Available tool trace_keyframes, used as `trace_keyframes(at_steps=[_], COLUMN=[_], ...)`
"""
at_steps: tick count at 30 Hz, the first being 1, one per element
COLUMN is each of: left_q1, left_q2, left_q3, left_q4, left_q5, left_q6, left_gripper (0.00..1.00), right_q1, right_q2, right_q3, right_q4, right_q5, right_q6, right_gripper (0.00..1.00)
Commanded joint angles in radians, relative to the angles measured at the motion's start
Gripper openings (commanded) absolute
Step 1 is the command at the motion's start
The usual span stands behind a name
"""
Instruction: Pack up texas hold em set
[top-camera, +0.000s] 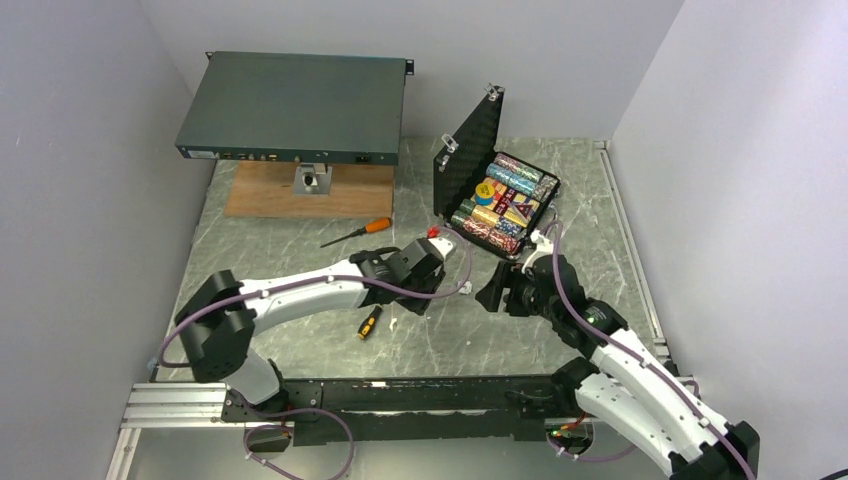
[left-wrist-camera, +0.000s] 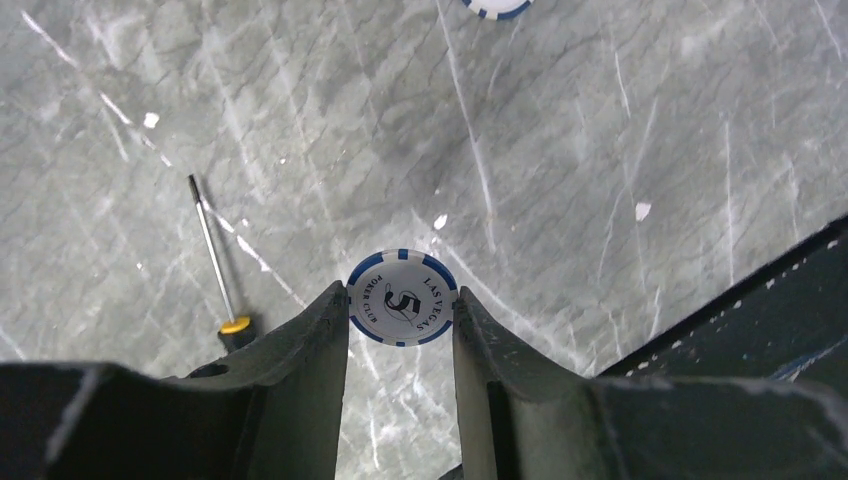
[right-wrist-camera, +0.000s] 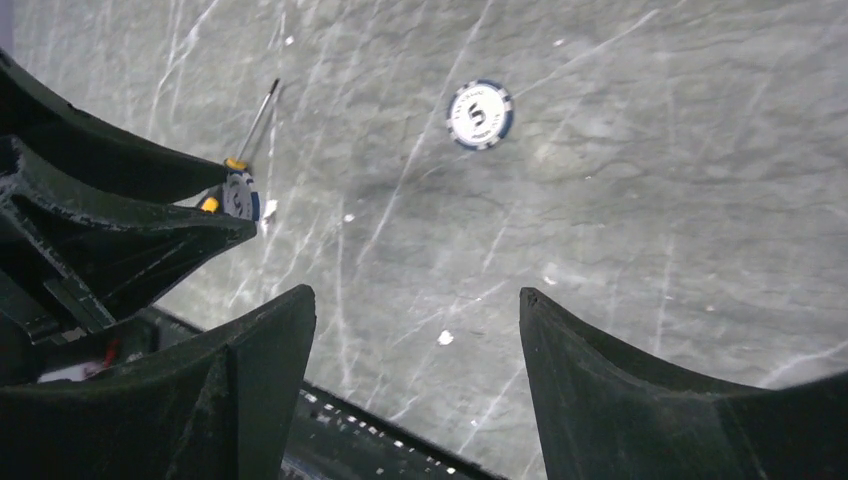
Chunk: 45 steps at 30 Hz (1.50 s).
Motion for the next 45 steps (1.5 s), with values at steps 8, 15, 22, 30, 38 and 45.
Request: trace_keyframes(at_steps=[8,15,22,30,38,45], left_q1=[-0.029,-0.064,-0.069,-0.071,-0.070,-0.071], left_q2=[-0.259,-0.333,-0.339,-0.299,-0.264,-0.245], left_q3=[-0.185,-0.237,-0.256,-0.243,-0.231,-0.219], left_q4=[0.162,0.175,0.181,0.174,0.176,0.182], left_q5=[-0.006,0.016,0.020,0.022,0.019,0.033], left_q6=[0.111,0.211,0.243,0.257,0.262,0.257], left_gripper=[0.00,0.00,0.00,0.00,0.00,0.00], right_q1=[-0.152,-0.141,-0.040,0.047,0.076,0.080], right_q2=[0.379,0.608,0.795,0.882,0.904,0.938], right_q3=[0.174,0.272,0.355,0.336,0.274,0.228], right_q4=[0.207,0.381,0.393,0.463,0.576,0.660], right_q5=[-0.590,-0.797,-0.835,-0.809,-0.854,-0.880], right_q6=[0.009,0.056,0.019,0.041,0.094,0.134], right_gripper=[0.78,0.75,0.66,0.56,0.46,0.39])
